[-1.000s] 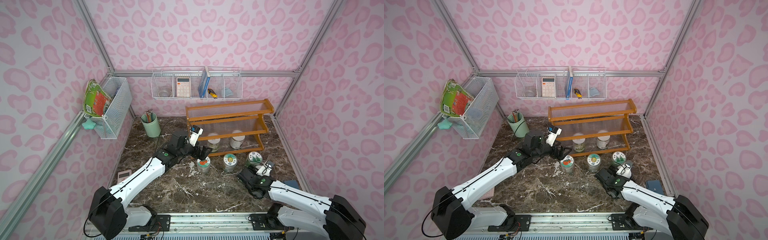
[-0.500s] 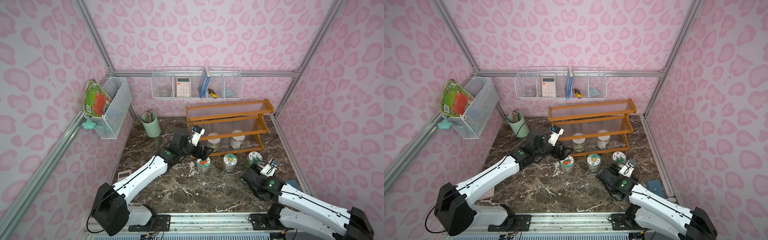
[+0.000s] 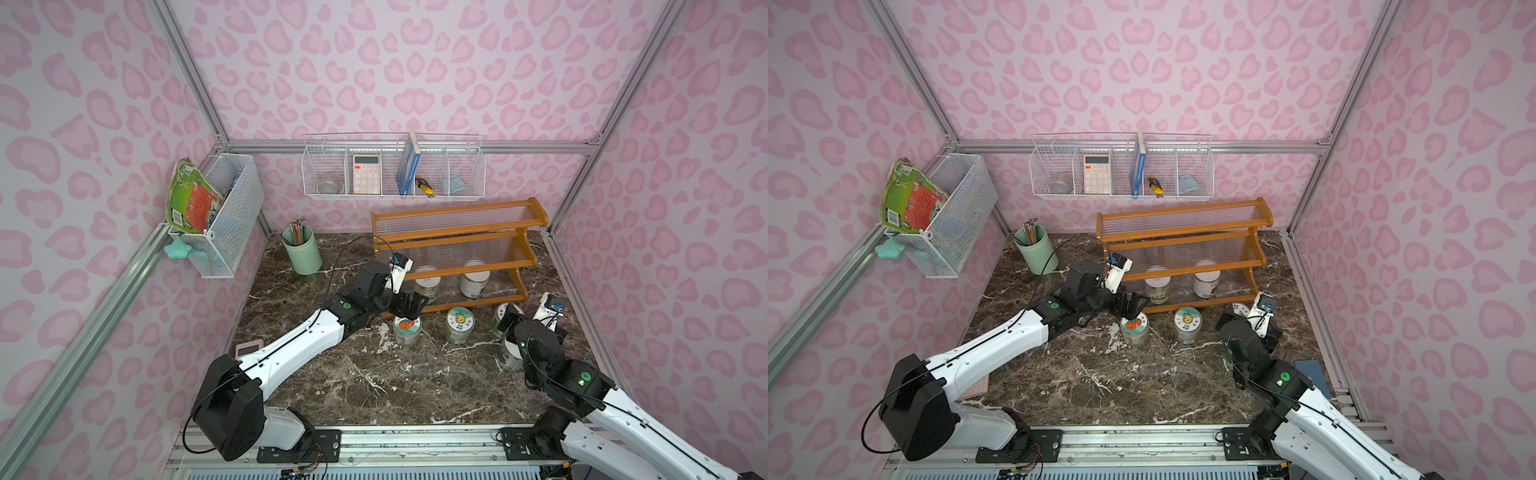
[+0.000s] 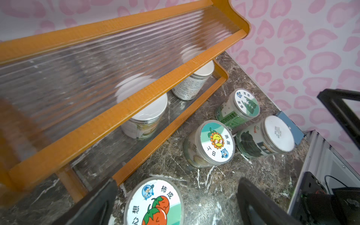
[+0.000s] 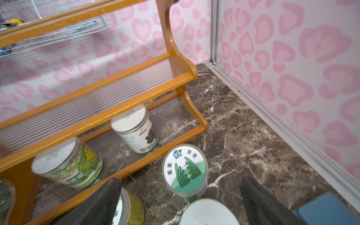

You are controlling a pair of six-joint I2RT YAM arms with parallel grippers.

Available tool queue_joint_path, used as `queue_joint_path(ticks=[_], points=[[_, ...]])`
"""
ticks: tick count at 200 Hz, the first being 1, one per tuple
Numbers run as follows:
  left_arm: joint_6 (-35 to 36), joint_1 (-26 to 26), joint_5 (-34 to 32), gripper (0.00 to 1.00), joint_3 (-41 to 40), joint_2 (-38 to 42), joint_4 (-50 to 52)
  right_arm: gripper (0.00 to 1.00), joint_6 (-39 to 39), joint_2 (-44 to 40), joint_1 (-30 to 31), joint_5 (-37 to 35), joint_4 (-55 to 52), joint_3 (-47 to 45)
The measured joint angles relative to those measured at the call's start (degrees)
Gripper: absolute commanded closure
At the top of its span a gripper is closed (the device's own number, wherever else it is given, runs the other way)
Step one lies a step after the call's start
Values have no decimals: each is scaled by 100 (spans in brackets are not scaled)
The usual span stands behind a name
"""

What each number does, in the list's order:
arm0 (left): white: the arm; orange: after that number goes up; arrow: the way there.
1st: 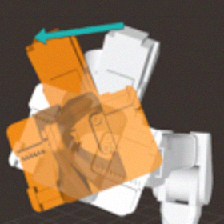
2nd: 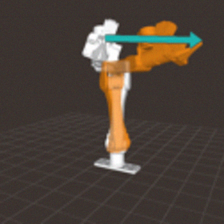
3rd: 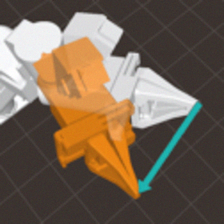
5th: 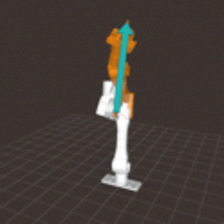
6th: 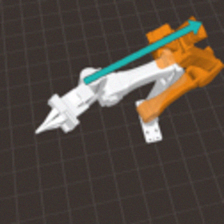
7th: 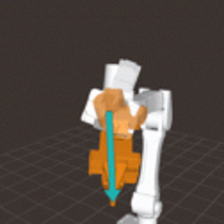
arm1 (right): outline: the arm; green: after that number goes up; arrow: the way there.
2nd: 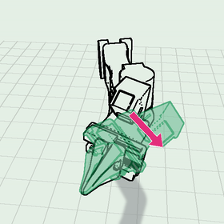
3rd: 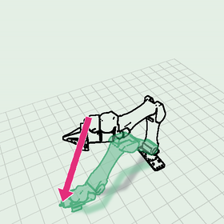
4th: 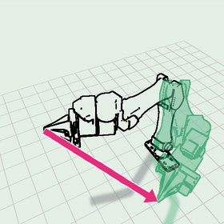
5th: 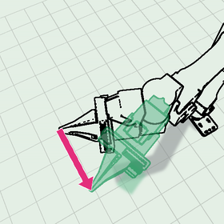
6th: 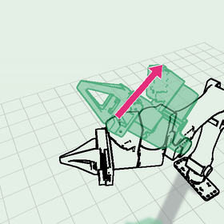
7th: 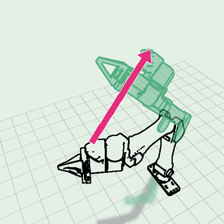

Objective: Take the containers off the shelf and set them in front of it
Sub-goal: 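Pick up a container from the shelf.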

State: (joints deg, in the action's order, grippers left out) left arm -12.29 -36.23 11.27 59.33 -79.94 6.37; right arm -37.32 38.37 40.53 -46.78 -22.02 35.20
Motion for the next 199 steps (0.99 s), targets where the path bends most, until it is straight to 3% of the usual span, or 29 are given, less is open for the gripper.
queue_joint_path(ticks=[57,95,139,199], points=[[-160,-7,-472,0,-328,474,2,1,1641,772,-1904,2815,649,496],[-302,-2,-763,1,-564,855,101,1,2120,1484,-2441,4271,962,560],[-417,94,-841,1,-839,1287,306,1,2406,2232,-2618,5106,1504,562],[-540,326,-660,1,-1163,1751,365,1,2649,3082,-2750,5353,2090,682]])
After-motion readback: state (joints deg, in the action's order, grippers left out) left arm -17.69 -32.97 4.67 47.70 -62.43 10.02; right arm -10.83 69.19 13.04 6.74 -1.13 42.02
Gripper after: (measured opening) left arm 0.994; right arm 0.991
